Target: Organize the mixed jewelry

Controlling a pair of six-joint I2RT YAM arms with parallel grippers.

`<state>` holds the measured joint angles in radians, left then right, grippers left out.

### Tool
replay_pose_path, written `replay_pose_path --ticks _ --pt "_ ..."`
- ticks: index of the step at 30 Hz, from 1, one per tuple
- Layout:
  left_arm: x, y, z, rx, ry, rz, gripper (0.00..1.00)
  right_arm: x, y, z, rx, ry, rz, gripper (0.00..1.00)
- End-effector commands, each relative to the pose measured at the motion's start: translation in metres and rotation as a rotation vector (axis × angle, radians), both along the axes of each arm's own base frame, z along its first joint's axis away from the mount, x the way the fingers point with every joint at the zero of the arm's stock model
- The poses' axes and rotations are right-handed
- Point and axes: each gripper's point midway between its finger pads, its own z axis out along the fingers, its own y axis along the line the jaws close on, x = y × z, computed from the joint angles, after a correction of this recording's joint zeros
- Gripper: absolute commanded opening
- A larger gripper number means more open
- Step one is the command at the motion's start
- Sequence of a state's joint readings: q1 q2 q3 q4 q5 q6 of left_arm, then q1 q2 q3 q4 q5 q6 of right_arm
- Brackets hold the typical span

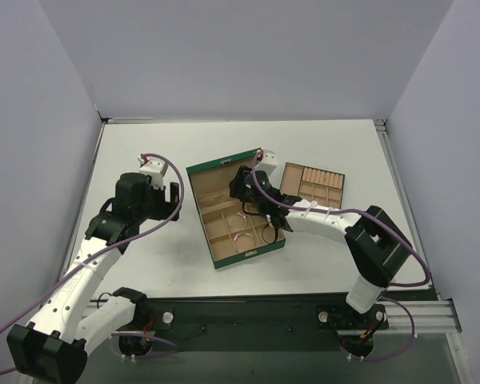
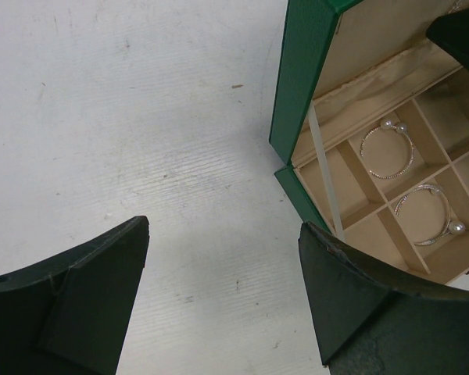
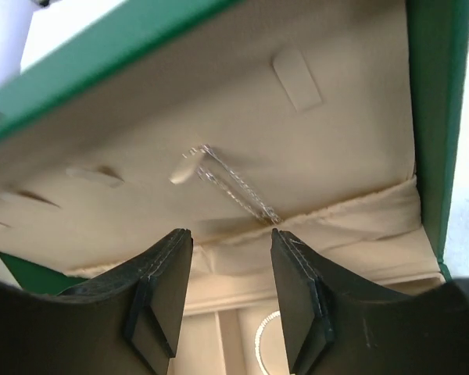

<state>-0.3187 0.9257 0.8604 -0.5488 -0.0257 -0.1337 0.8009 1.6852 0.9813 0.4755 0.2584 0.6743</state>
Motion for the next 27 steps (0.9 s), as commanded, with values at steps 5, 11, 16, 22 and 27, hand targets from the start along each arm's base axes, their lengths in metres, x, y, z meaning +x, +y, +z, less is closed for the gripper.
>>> replay_pose_path --ticks 5,11,16,22,27 --pt "0.005 0.002 0.013 -0.004 -0.055 0.005 0.87 0.021 -0.002 0.022 0.059 -0.108 -0.146 0.45" --pt "0.006 0.002 0.013 -0.004 -0.055 0.004 0.87 0.017 -0.002 0.014 0.054 -0.087 -0.150 0.42" --pt "0.006 0.002 0.013 -0.004 -0.055 0.004 0.87 0.018 -0.005 0.010 0.036 -0.076 -0.166 0.38" --pt "0.006 0.002 0.013 -0.005 -0.057 0.005 0.87 0.014 -0.007 0.004 0.024 -0.052 -0.168 0.35" --pt "0.006 0.002 0.012 -0.002 -0.052 0.006 0.87 0.013 -0.008 -0.001 0.013 -0.035 -0.172 0.34"
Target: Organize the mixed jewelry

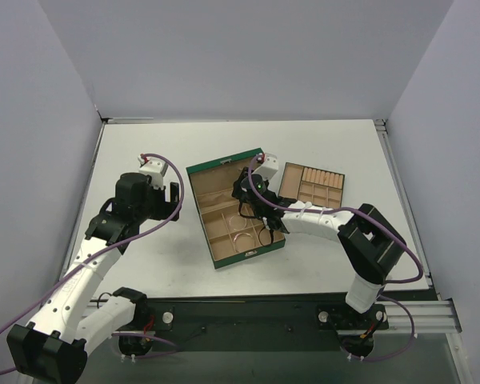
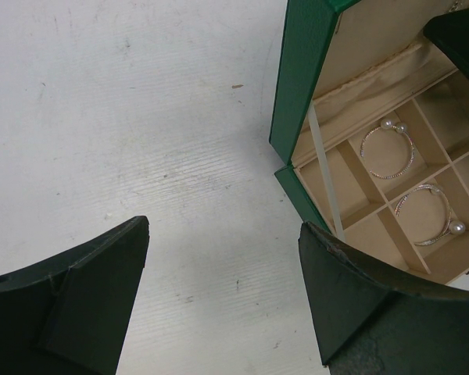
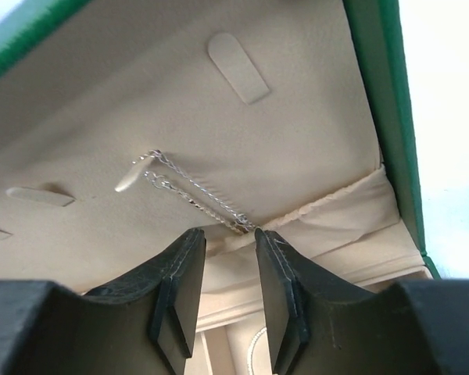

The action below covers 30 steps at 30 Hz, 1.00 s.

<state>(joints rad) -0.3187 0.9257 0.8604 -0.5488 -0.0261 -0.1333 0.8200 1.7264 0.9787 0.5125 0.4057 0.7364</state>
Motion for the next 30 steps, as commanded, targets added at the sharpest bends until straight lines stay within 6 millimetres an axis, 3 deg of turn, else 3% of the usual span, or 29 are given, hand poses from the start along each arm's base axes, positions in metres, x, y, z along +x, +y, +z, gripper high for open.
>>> replay_pose_path --ticks 1,13,18,22,30 --pt "0.006 0.002 0.012 -0.003 -0.052 0.006 0.87 0.003 -0.001 0.007 0.010 -0.009 -0.042 0.33" --pt "0.006 0.002 0.012 -0.004 -0.052 0.004 0.87 0.004 -0.001 0.005 -0.004 0.003 -0.049 0.24" --pt "0.006 0.002 0.010 -0.001 -0.047 0.003 0.87 0.003 0.000 0.009 -0.004 -0.001 -0.043 0.07" --pt "0.006 0.001 0.010 -0.001 -0.046 0.002 0.87 0.002 -0.002 0.015 -0.001 -0.014 -0.041 0.00" --pt "0.006 0.001 0.010 -0.002 -0.045 0.001 0.87 -0.012 -0.005 0.033 0.041 -0.040 -0.021 0.00"
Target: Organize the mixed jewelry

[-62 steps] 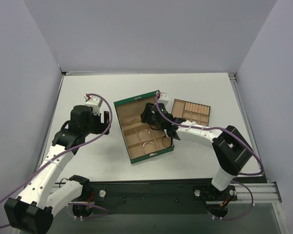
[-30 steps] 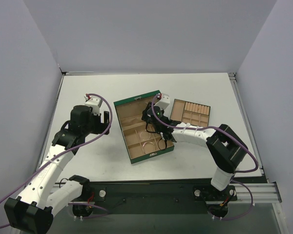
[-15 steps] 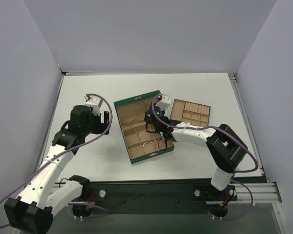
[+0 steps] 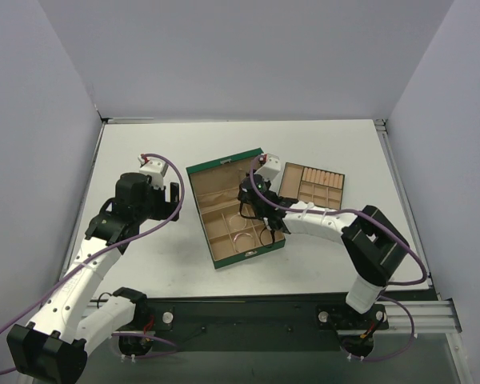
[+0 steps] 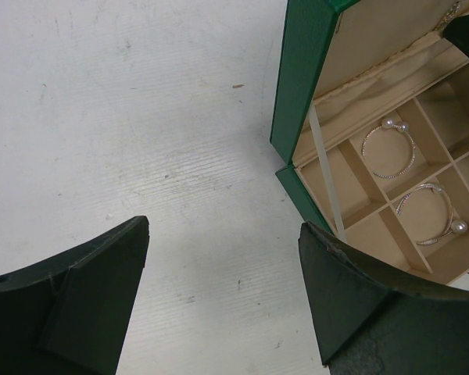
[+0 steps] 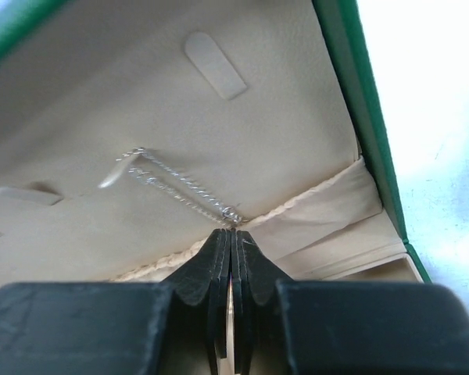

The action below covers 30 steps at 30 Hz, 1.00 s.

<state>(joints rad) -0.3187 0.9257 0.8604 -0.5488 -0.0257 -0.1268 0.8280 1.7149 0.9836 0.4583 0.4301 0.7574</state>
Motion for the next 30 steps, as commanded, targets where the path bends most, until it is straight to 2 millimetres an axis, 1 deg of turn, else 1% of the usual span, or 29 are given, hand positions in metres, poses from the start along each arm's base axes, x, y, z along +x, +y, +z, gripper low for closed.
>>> replay_pose_path --ticks 1,2,4,5,10,11,13,16,18,19,20,22,30 --pt "0.006 0.001 0.010 -0.007 -0.045 0.005 0.87 -0.008 -0.001 0.037 0.061 -0.066 0.000 0.00" --pt "0.006 0.001 0.009 -0.006 -0.042 0.005 0.87 -0.011 0.000 0.044 0.073 -0.077 0.006 0.00" --pt "0.006 0.001 0.010 -0.006 -0.042 0.005 0.87 -0.013 -0.003 0.046 0.076 -0.080 0.004 0.00" --pt "0.006 0.001 0.010 -0.006 -0.042 0.006 0.87 -0.013 -0.004 0.051 0.081 -0.088 0.004 0.00" --pt "0.006 0.001 0.009 -0.008 -0.041 0.004 0.87 -0.013 -0.005 0.053 0.079 -0.087 0.003 0.00" --pt "0.006 0.000 0.009 -0.007 -0.040 0.002 0.87 -0.013 -0.004 0.052 0.080 -0.083 0.004 0.13" --pt "0.006 0.000 0.010 -0.008 -0.041 0.002 0.87 -0.013 -0.001 0.047 0.079 -0.071 0.010 0.30" --pt "0.006 0.000 0.009 -0.008 -0.041 0.002 0.87 -0.011 0.004 0.039 0.078 -0.040 0.011 0.38" --pt "0.006 0.001 0.009 -0.008 -0.041 0.004 0.87 -0.010 0.007 0.034 0.079 -0.029 0.012 0.39" --pt "0.006 0.001 0.009 -0.008 -0.041 0.004 0.87 -0.008 0.008 0.029 0.076 -0.024 0.011 0.41" --pt "0.006 0.001 0.010 -0.009 -0.044 0.004 0.87 -0.005 0.010 0.031 0.083 -0.023 0.012 0.42" --pt "0.006 0.001 0.010 -0.008 -0.043 0.004 0.87 -0.003 0.010 0.022 0.080 0.011 -0.002 0.42" --pt "0.006 0.001 0.011 -0.008 -0.046 0.006 0.87 0.008 0.016 0.019 0.092 -0.005 0.000 0.43"
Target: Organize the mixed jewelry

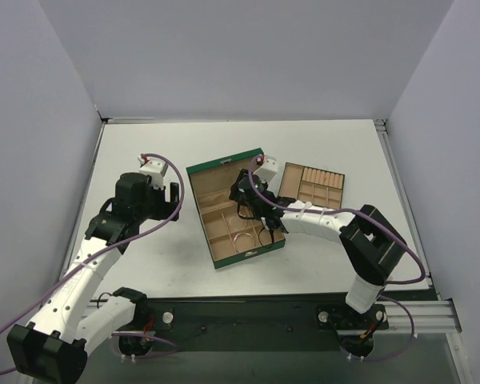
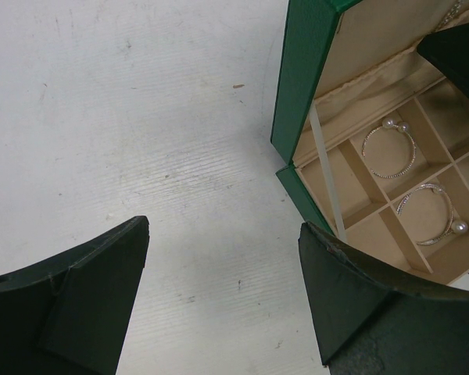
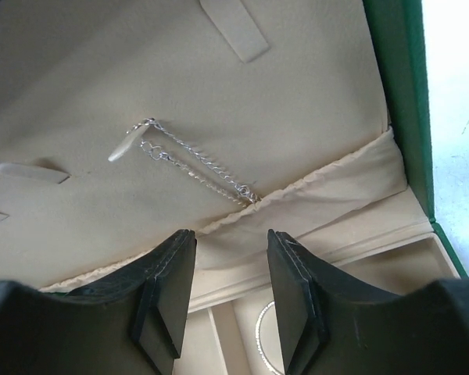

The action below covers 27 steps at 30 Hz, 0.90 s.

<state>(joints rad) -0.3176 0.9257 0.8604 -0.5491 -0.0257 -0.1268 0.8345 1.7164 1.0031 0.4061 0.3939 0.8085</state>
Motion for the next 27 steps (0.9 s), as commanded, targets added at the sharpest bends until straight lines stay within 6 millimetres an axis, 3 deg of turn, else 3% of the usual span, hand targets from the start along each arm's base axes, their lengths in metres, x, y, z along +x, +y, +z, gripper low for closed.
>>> replay_pose_path --ticks 1,4,6,11,15,18,25,27 --pt "0.006 0.001 0.011 -0.008 -0.048 0.005 0.87 0.015 0.007 0.021 0.060 -0.056 -0.018 0.43" --pt "0.006 0.001 0.010 -0.007 -0.044 0.005 0.87 0.017 0.006 0.021 0.065 -0.062 -0.022 0.43" --pt "0.006 0.001 0.010 -0.005 -0.042 0.007 0.87 0.017 0.008 0.031 0.095 -0.115 -0.006 0.43" --pt "0.006 0.001 0.010 -0.006 -0.042 0.007 0.87 0.021 0.001 0.023 0.066 -0.071 -0.037 0.45" --pt "0.006 0.002 0.008 -0.004 -0.038 0.008 0.87 0.020 0.001 0.015 0.069 -0.052 -0.042 0.42" --pt "0.006 0.002 0.009 -0.005 -0.041 0.010 0.87 0.019 0.001 0.012 0.062 -0.037 -0.042 0.34" --pt "0.007 0.002 0.009 -0.007 -0.039 0.009 0.87 0.022 -0.005 0.007 0.034 -0.030 -0.065 0.33" --pt "0.007 0.002 0.009 -0.008 -0.040 0.008 0.87 0.023 -0.007 0.008 0.034 -0.031 -0.068 0.26"
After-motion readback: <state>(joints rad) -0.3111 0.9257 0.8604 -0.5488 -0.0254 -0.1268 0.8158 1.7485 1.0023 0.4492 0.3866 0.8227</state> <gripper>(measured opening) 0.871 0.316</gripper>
